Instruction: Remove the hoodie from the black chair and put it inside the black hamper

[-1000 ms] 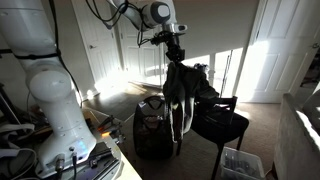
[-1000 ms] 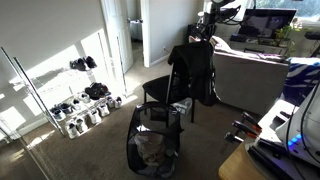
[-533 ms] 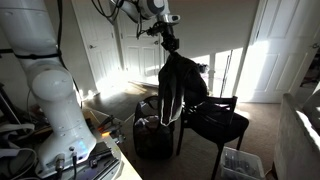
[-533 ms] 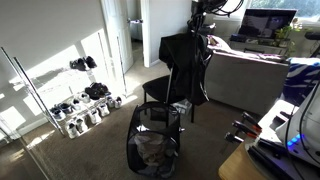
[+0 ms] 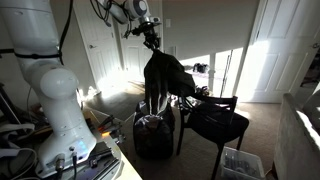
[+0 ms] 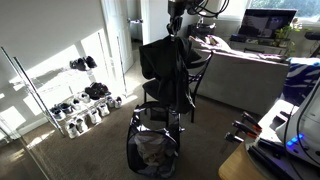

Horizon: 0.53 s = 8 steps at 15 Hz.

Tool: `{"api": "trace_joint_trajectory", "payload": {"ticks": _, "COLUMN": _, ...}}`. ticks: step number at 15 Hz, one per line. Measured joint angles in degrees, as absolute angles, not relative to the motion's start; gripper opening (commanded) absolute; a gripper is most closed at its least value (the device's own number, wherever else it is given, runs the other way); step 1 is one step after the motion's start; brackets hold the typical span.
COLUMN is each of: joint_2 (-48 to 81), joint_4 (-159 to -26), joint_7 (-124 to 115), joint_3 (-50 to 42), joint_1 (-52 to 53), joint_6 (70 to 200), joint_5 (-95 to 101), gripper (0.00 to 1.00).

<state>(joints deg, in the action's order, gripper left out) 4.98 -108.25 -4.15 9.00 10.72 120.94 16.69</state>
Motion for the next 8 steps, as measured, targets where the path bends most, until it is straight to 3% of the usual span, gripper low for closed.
{"api": "trace_joint_trajectory", "payload": {"ticks": 6, "joint_2": 7.3, "joint_4": -109.2, "joint_7": 10.1, "joint_3": 10.1, "joint_1": 11.5, "joint_6": 125.6, "joint_5": 16.6, "gripper": 0.04}}
{"api": "trace_joint_trajectory", "payload": {"ticks": 8, "joint_2": 8.1, "joint_4": -110.0, "joint_7": 13.3, "joint_3": 10.1, "joint_1": 11.5, "joint_6": 126.2, "joint_5": 16.7, "gripper": 0.09}}
